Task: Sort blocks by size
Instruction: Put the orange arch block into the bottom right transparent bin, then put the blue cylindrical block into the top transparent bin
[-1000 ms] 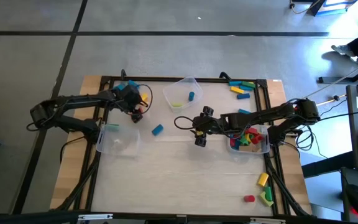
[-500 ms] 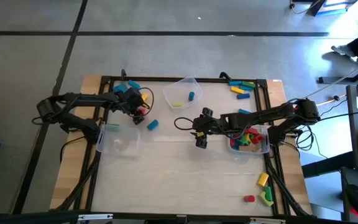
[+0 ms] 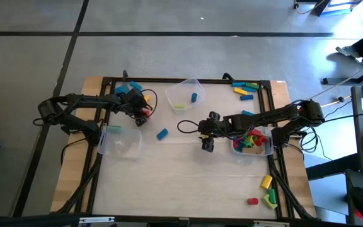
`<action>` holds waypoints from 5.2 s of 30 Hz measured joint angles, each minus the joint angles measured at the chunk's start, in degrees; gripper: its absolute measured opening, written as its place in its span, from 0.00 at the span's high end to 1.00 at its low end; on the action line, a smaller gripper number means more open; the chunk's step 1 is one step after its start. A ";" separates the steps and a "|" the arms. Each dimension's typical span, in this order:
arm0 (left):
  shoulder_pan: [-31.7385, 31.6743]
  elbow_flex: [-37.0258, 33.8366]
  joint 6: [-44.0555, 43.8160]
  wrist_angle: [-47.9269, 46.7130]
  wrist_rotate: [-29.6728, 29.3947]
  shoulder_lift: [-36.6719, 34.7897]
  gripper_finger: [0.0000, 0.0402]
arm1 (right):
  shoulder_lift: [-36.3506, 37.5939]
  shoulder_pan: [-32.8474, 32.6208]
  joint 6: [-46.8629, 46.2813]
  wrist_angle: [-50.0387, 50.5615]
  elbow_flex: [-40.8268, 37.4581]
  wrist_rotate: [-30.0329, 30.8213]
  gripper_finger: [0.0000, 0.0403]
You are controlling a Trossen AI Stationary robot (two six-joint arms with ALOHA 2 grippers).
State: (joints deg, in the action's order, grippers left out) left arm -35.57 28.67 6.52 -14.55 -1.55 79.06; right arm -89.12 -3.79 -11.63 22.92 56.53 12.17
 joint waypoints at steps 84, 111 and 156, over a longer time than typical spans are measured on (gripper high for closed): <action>21.13 3.28 -0.52 37.97 4.56 -6.42 0.70 | -12.11 6.02 20.96 -46.23 6.95 2.78 0.50; 17.61 3.06 7.00 22.07 5.27 -20.55 0.47 | -0.11 3.91 14.75 -25.31 7.02 13.07 0.64; 16.65 0.70 7.90 24.68 4.90 -21.37 0.47 | 16.65 -6.70 -63.99 47.66 3.21 -13.49 0.31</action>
State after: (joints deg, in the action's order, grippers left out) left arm -18.92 29.36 14.42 10.13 3.36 57.69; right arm -72.47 -10.49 -75.62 70.59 59.74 -1.32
